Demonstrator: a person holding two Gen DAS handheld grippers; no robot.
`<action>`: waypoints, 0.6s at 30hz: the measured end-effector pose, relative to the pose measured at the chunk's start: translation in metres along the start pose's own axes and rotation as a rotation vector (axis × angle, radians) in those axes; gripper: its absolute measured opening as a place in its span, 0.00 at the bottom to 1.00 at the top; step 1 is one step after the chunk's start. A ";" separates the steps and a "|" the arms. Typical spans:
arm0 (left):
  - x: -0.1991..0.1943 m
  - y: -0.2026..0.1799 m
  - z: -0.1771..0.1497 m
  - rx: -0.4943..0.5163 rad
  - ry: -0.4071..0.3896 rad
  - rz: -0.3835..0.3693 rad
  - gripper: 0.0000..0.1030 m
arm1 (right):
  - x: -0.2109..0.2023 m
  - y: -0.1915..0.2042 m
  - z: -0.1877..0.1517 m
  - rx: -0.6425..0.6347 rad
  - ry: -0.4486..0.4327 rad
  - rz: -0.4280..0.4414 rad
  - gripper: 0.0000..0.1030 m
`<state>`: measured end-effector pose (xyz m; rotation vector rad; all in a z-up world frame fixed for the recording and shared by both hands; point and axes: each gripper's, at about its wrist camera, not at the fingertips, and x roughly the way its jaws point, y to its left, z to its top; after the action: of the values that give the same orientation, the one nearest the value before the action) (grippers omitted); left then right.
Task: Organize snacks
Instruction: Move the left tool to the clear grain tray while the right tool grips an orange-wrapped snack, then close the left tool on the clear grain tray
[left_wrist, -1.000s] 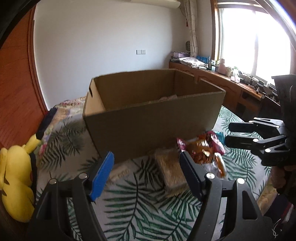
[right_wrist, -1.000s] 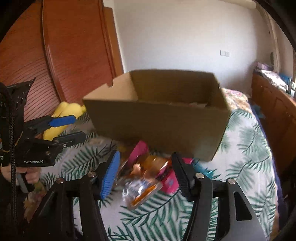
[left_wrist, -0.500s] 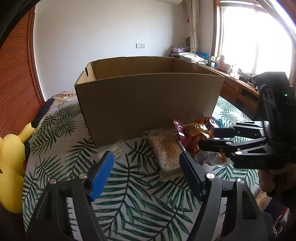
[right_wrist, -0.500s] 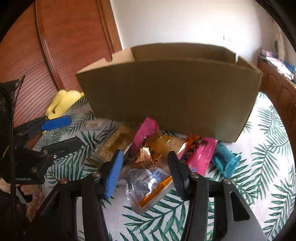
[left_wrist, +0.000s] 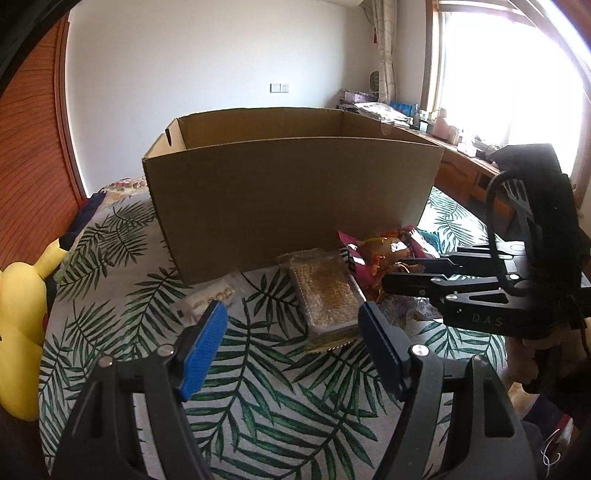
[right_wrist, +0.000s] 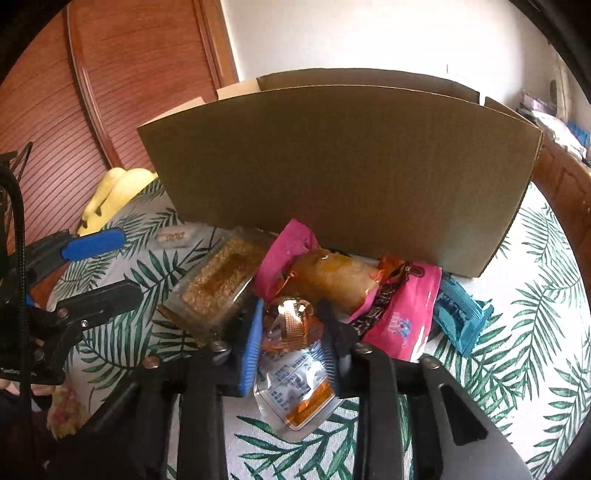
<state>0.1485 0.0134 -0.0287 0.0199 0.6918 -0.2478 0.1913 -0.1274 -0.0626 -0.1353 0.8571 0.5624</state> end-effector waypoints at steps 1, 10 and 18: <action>0.001 -0.001 0.000 -0.001 0.002 -0.002 0.72 | -0.002 0.000 -0.001 0.002 -0.003 0.006 0.24; 0.017 -0.017 0.010 -0.007 0.017 -0.024 0.72 | -0.033 -0.014 -0.015 0.061 -0.085 0.040 0.22; 0.047 -0.030 0.013 0.010 0.089 0.016 0.72 | -0.038 -0.017 -0.029 0.052 -0.097 0.008 0.23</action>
<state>0.1843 -0.0272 -0.0465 0.0460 0.7784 -0.2356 0.1607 -0.1673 -0.0549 -0.0567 0.7775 0.5499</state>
